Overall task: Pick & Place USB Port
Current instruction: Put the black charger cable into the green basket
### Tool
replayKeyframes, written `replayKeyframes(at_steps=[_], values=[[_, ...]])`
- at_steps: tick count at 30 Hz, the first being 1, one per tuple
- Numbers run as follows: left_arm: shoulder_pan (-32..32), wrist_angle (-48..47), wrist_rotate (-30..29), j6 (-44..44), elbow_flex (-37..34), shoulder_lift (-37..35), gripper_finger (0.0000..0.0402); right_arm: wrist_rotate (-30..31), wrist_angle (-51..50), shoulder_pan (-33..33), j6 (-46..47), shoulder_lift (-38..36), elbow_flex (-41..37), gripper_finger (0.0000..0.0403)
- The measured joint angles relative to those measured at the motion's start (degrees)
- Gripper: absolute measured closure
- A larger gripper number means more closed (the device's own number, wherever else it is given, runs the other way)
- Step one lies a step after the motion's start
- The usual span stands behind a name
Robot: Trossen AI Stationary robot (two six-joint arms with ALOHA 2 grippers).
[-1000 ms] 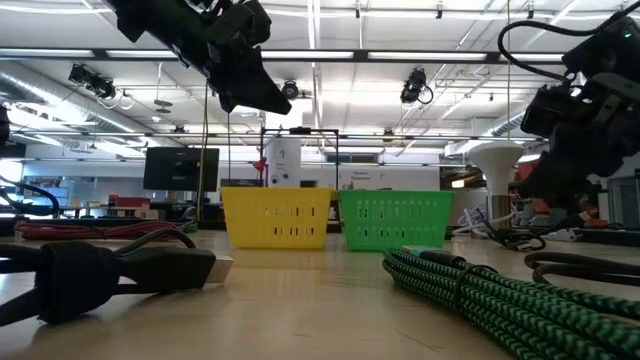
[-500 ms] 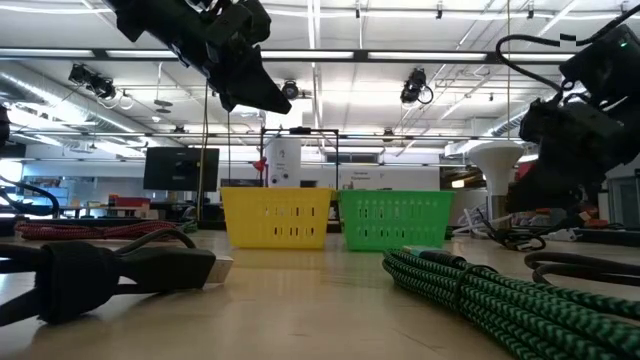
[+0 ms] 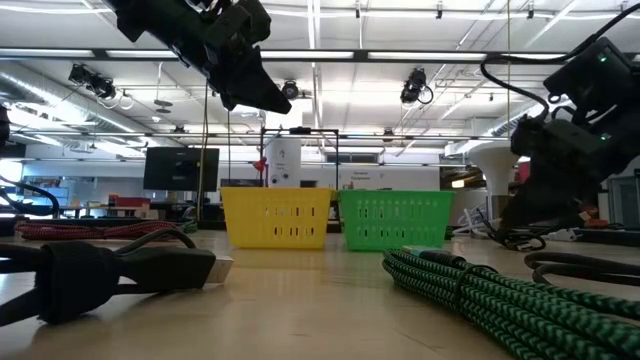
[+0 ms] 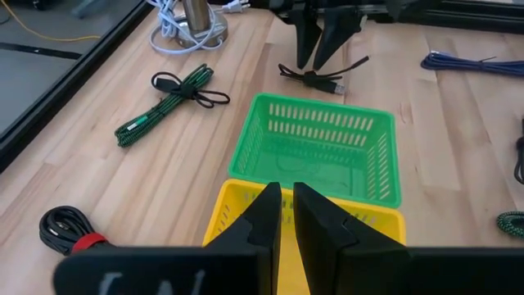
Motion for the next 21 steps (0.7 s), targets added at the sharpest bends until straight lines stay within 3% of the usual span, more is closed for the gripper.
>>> replayKeyframes(at_steps=[14, 21], values=[[0.0, 0.0, 0.0, 0.2, 0.0, 0.0, 0.0362, -0.9, 12.0, 0.0, 0.6, 11.7, 0.0, 0.0283], [0.0, 0.0, 0.0, 0.1, 0.0, 0.0, 0.0362, -3.6, 12.8, 0.0, 0.3, 19.1, 3.3, 0.0285]])
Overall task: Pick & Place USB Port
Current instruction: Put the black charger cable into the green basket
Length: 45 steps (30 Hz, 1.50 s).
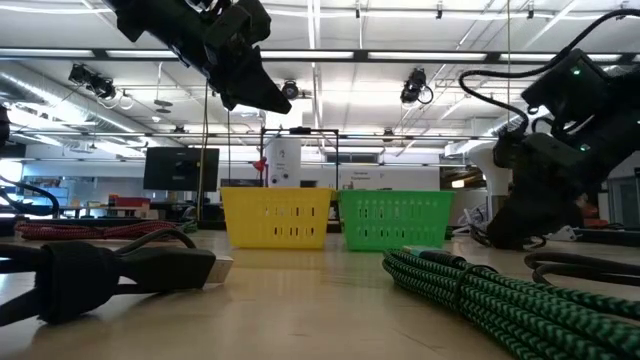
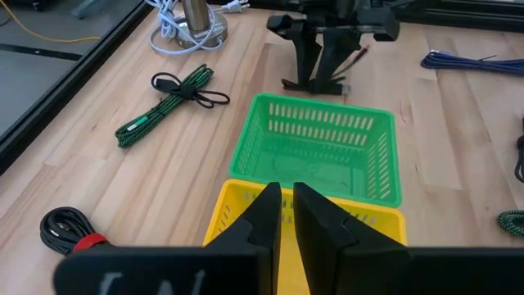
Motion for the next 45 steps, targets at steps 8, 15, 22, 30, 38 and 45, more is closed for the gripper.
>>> replayKeyframes(at_steps=[8, 15, 22, 30, 38, 45], values=[[0.0, 0.0, 0.0, -0.3, 0.0, 0.0, 0.0362, -3.4, -0.1, 0.0, -6.5, 8.7, 6.6, 0.0388], [0.0, -0.2, 0.0, -0.9, 0.0, 0.0, 0.0362, -1.8, -9.3, -1.9, -11.6, 7.8, 11.3, 0.0399], [0.0, -0.4, 0.0, -2.2, 0.0, 0.0, 0.0362, -1.8, -21.5, -3.5, -16.0, 0.0, 18.0, 0.0401], [0.0, -0.3, 0.0, -2.4, 0.0, 0.0, 0.0362, -2.1, -25.8, -0.7, -14.7, -3.1, 26.7, 0.0402], [0.0, -0.2, -1.9, -2.2, 0.0, 0.0, 0.0362, 2.8, -20.1, 5.0, -12.3, 5.3, 30.6, 0.0403], [0.0, -0.1, -2.0, -2.2, 0.0, 0.0, 0.0362, 5.8, -18.1, 4.5, -13.9, 11.9, 33.7, 0.0403]])
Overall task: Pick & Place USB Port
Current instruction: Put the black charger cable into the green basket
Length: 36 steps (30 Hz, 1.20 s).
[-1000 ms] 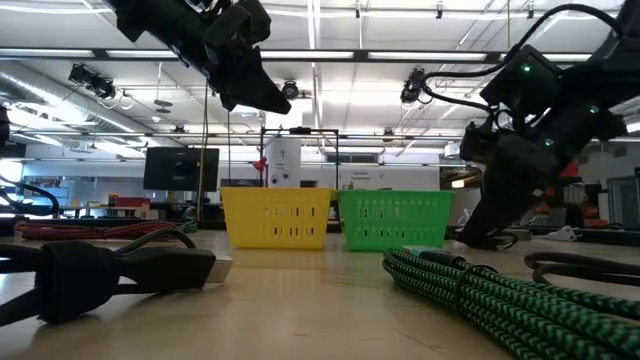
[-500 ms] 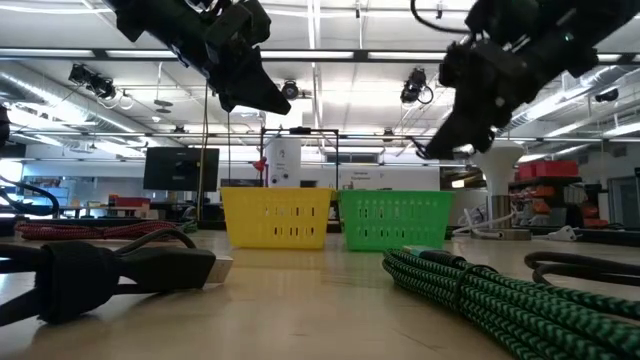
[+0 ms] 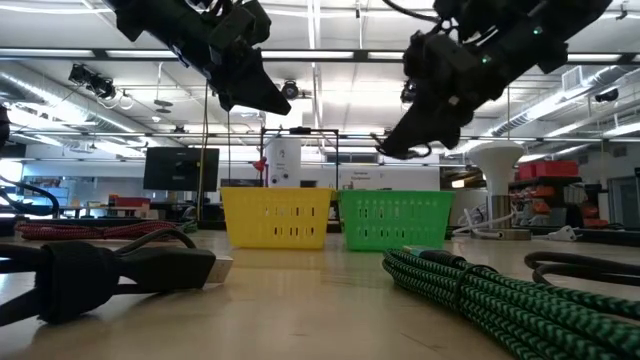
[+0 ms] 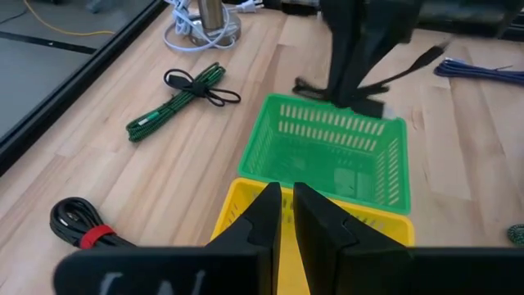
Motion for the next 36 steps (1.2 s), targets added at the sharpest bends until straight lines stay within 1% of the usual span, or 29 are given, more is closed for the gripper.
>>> replayKeyframes(at_steps=[5, 7, 9, 13, 18, 24, 26, 29, 31, 33, 36], values=[[0.0, 0.1, 0.0, 0.0, 0.0, 0.0, 0.0362, 0.2, 3.3, -1.2, -0.2, 2.4, 0.3, 0.0403], [0.0, 0.1, 0.0, 0.0, 0.0, 0.0, 0.0362, 1.4, 3.8, -1.3, -0.8, 3.2, 0.3, 0.0402], [0.0, 0.1, 0.0, 0.0, 0.0, 0.0, 0.0362, 2.0, 4.8, -1.6, -2.7, 3.4, 0.3, 0.0393], [0.0, 0.1, 0.0, 0.0, 0.0, 0.0, 0.0362, 1.0, 4.9, -2.7, -5.3, 3.4, 0.3, 0.0355], [0.0, 0.2, 0.0, 0.0, 0.0, 0.0, 0.0362, 0.8, 5.3, -4.2, -6.1, 3.4, 0.3, 0.0304], [0.0, 0.2, 0.0, 0.0, 0.0, 0.0, 0.0362, 1.7, 5.1, -5.8, -8.7, 3.3, 0.3, 0.0258], [0.0, 0.2, 0.0, 0.0, 0.0, 0.0, 0.0362, 4.2, 4.2, -6.8, -10.1, 2.6, 0.3, 0.0249], [0.0, 0.2, 0.0, 0.0, 0.0, 0.0, 0.0362, 8.7, 1.4, -10.1, -10.7, 0.4, 0.3, 0.0242], [0.0, 0.1, 0.0, 0.0, 0.0, 0.0, 0.0362, 8.5, -1.6, -12.7, -9.4, -1.2, 0.3, 0.0242], [0.0, 0.1, 0.0, 0.0, 0.0, 0.0, 0.0362, 6.2, -4.8, -15.0, -7.5, -2.2, 0.3, 0.0242], [0.0, 0.1, 0.0, 0.1, 0.0, 0.0, 0.0362, 4.5, -9.6, -17.4, -5.6, -2.1, 0.3, 0.0241]])
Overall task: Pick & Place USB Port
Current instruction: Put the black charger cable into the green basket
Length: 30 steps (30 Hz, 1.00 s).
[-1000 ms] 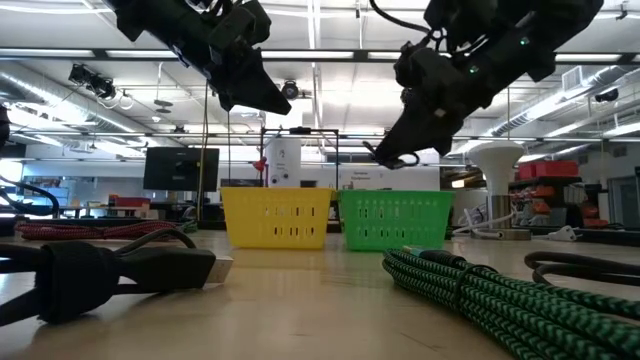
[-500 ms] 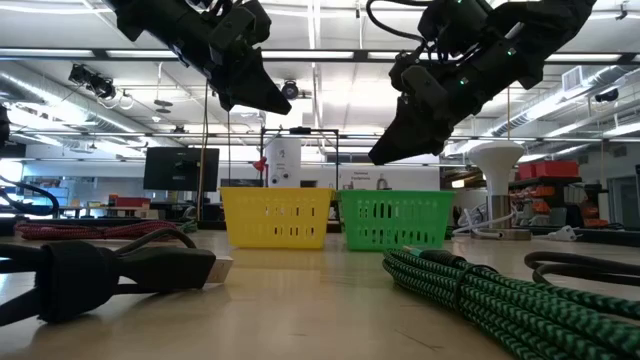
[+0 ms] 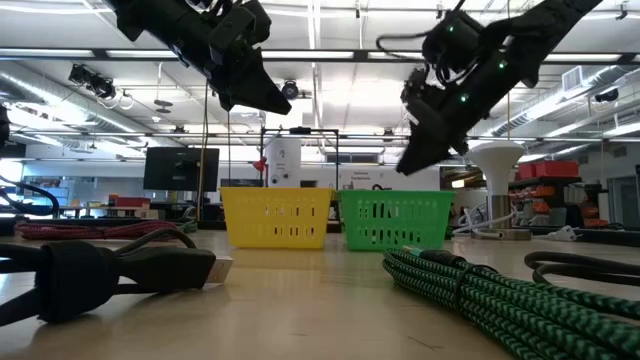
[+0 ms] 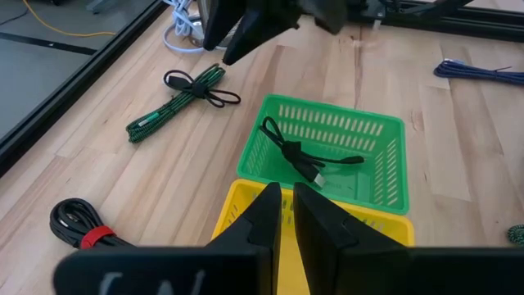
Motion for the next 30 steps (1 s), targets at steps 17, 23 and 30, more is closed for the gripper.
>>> replayKeyframes(at_steps=[17, 23, 30], values=[[0.0, 0.0, 0.0, 0.0, 0.0, 0.0, 0.0362, -1.5, 3.5, -10.3, 8.3, 7.7, -0.1, 0.0241], [0.0, 0.0, 0.0, 0.0, 0.0, 0.0, 0.0362, -1.7, 4.4, -10.3, 9.7, 11.2, -0.1, 0.0241], [0.0, 0.0, 0.0, 0.0, 0.0, 0.0, 0.0362, -1.7, 4.2, -10.4, 10.4, 12.1, -0.1, 0.0241]])
